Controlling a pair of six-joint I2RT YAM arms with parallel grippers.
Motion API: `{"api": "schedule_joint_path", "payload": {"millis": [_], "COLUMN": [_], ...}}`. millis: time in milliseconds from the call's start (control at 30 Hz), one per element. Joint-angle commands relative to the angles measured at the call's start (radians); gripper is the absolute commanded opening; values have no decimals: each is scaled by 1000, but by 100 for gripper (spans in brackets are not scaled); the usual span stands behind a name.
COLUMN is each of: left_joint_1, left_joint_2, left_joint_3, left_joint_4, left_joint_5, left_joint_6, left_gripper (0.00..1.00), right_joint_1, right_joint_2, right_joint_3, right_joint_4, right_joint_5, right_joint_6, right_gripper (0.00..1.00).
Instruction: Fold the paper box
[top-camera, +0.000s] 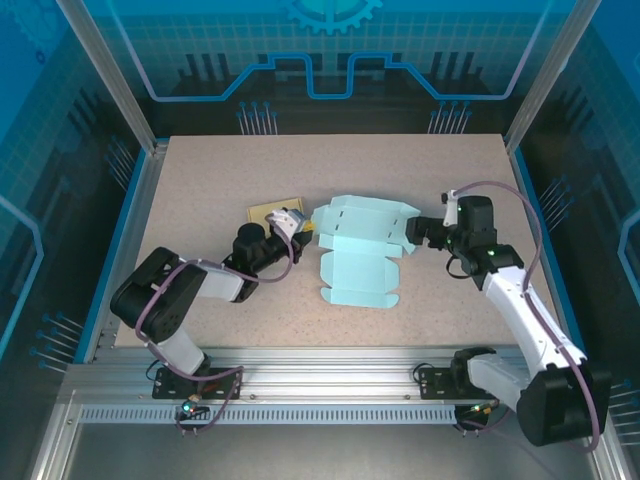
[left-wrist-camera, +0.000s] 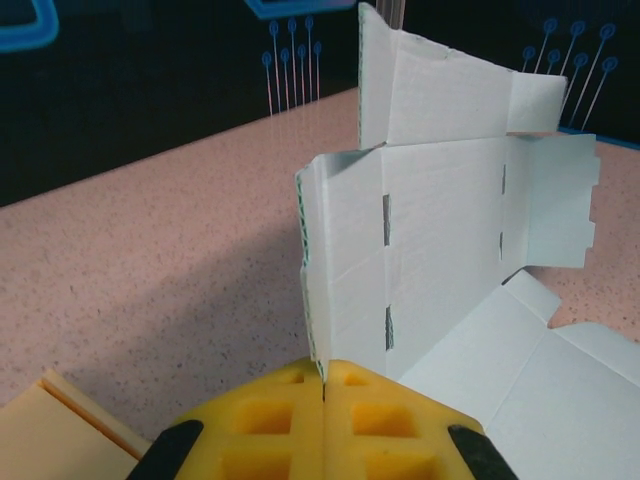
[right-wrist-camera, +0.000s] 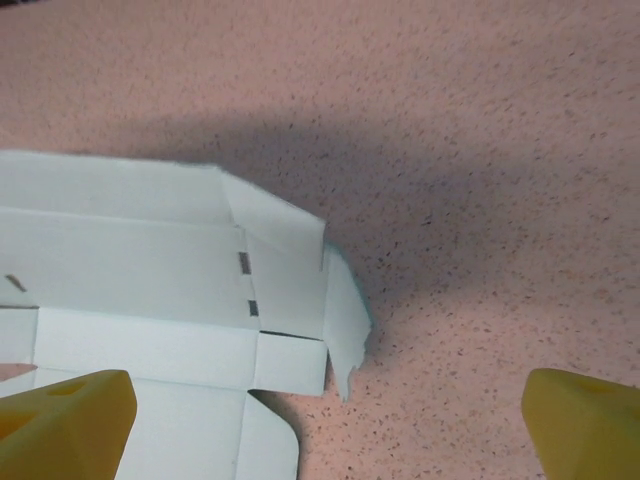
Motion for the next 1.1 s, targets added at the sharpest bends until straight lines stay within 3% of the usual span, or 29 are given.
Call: {"api": "schedule_joint_path", "payload": {"millis": [0,133,233,400,533,700,900,1067], "left_joint_1": [-2,-3,-3,-3,-3,-2,-3,-2], "left_joint_2": [29,44,42,18,-6,-5,18,11], "left_joint_3": [-40,-43,-37,-29,-24,-22,-32,-33], "left_joint_4": [240,263,250,185,134,107,142,146], "left_joint_5": [-2,-1,1,-4,-19,-31,-48,-38], "left_joint_6": [27,10,4,4,-3,-6,8,2], "left_gripper": [0,0,0,0,0,0,0,0], "right_joint_1": [-83,-256,-281,-269,-233,-193,-142,-76], "right_joint_2": [-21,8,69,192,261,209,122,141], "right_joint_3": [-30,-40,-34,-21,2,41,77,32], "right_joint_4": [-61,-87,-73,8,53,53,-4,24], "right_joint_5": [67,-35,-90,-194,-194,-191,-282,-214], "right_joint_6": [113,200,192,149,115,62,-58,-85], "right_gripper": [100,98,95,92,90,90,87,84]}}
